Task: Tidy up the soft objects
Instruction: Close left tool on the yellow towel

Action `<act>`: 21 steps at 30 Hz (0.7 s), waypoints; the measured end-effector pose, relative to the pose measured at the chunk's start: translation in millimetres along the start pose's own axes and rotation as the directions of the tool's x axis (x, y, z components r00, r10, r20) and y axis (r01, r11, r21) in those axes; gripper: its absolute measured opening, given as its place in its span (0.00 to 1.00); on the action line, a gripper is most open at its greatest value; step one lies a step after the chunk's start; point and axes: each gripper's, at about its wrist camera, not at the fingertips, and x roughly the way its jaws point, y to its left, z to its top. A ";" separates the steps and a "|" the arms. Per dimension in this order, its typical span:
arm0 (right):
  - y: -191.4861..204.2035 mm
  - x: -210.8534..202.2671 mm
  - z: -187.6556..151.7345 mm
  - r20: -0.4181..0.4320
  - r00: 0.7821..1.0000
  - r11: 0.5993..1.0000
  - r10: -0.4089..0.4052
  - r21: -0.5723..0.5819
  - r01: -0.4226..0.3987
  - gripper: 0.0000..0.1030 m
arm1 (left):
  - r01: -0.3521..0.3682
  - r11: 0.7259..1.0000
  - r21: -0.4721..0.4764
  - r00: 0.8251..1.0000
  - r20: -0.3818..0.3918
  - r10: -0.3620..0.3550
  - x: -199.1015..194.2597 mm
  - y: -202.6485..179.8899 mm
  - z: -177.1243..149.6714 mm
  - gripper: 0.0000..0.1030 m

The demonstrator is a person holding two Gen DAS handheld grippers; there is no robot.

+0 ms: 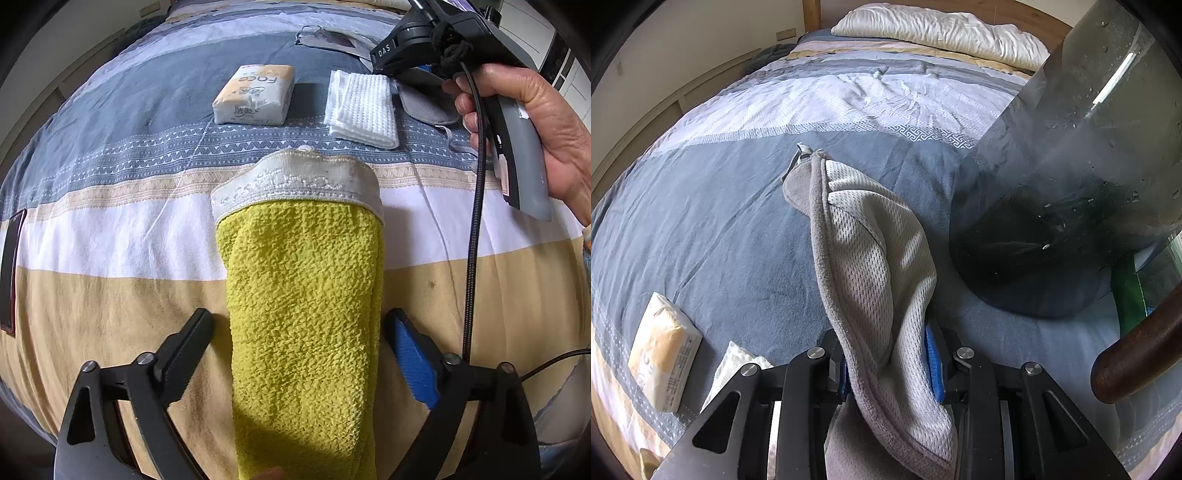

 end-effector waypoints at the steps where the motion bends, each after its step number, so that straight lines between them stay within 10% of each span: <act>1: 0.7 0.0 -0.2 0.000 1.000 1.000 0.000 0.000 0.000 0.30 | 0.001 1.000 -0.001 1.000 0.000 -0.001 0.9 0.5 0.1 0.84; 21: 6.0 0.5 -0.6 0.000 1.000 1.000 -0.012 -0.026 0.012 0.30 | -0.001 1.000 0.026 1.000 -0.001 0.001 -4.7 -0.9 -6.4 0.76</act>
